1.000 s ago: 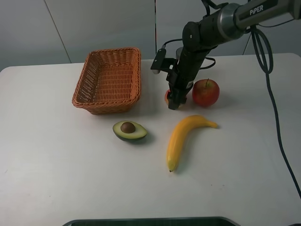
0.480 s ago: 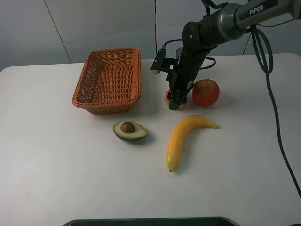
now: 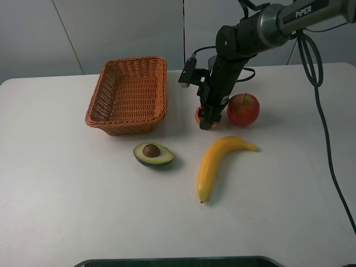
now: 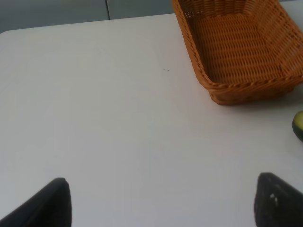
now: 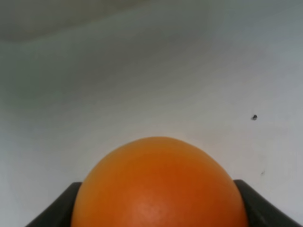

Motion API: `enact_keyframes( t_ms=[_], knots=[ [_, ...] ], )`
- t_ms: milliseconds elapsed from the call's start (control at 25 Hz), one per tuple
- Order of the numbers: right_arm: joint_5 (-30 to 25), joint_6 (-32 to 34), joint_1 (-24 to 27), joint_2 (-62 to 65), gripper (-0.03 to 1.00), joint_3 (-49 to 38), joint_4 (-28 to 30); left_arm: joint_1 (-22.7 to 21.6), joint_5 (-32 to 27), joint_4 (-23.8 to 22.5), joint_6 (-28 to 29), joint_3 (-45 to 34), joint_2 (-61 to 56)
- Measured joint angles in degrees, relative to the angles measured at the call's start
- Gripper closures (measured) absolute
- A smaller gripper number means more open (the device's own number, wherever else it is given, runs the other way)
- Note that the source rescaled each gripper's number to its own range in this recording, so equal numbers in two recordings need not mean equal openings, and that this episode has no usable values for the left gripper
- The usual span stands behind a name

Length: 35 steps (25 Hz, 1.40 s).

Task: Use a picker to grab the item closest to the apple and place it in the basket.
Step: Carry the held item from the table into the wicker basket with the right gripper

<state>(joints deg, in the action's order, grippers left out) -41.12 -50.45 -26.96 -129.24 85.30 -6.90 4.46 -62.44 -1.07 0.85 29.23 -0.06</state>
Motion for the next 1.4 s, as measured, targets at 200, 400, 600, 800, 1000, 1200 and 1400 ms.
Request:
enact_keyframes(
  t_ms=[200, 400, 600, 800, 1000, 1200, 1400],
  knots=[
    [-1.8, 1.4, 0.0, 1.4, 0.97, 0.0, 0.0, 0.0, 0.0, 0.0, 0.0, 0.0, 0.0],
    [-7.3, 3.3, 0.0, 7.0, 0.97, 0.0, -0.7, 0.0, 0.0, 0.0, 0.0, 0.0, 0.0],
    [-13.9, 6.6, -0.1, 14.7, 0.97, -0.1, -2.6, 0.0, 0.0, 0.0, 0.0, 0.0, 0.0],
    [-15.2, 15.8, -2.6, 23.0, 0.97, -0.7, -3.0, 0.0, 0.0, 0.0, 0.0, 0.0, 0.0],
    [-9.9, 29.6, -8.0, 27.7, 0.97, -0.7, -4.1, 0.0, 0.0, 0.0, 0.0, 0.0, 0.0],
    [-0.4, 32.5, -12.2, 27.1, 0.97, -0.7, -6.9, 0.0, 0.0, 0.0, 0.0, 0.0, 0.0],
    [11.7, 34.9, -14.3, 23.2, 0.97, -0.7, -8.4, 0.0, 0.0, 0.0, 0.0, 0.0, 0.0]
  ],
)
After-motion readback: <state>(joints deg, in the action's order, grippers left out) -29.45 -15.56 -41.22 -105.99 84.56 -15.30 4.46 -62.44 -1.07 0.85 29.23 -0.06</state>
